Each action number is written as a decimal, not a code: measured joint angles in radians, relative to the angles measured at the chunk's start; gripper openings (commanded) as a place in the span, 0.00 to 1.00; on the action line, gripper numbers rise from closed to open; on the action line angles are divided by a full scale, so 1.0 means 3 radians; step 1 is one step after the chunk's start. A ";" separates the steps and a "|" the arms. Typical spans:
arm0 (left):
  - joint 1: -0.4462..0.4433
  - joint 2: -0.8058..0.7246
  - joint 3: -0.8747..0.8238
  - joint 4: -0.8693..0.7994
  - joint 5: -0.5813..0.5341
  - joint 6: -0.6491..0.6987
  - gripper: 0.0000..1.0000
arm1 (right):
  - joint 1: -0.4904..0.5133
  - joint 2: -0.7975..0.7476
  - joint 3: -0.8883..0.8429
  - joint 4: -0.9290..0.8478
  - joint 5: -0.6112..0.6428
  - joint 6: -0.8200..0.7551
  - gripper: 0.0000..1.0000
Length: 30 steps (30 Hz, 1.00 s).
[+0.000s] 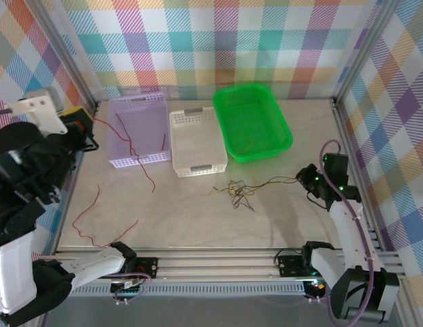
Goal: Untangle the cables
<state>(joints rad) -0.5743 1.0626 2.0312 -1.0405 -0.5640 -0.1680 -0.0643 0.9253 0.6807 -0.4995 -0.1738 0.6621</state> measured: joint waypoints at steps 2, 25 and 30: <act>0.0000 0.0097 -0.0004 0.0022 0.0051 -0.0013 0.00 | 0.0175 0.0001 0.0093 -0.0011 0.0036 -0.0076 0.00; 0.0814 0.1030 0.0052 0.1025 0.0036 0.0172 0.00 | 0.0676 -0.0156 0.0216 0.0019 0.0052 -0.0292 0.00; 0.1125 0.1334 0.0052 0.1195 0.0134 0.0061 0.00 | 0.0755 -0.0253 0.0216 0.0015 0.0028 -0.0343 0.00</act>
<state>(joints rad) -0.2367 1.4628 2.0468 -0.6819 -0.5240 -0.1497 0.1623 0.8494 0.7456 -0.4950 -0.1654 0.5591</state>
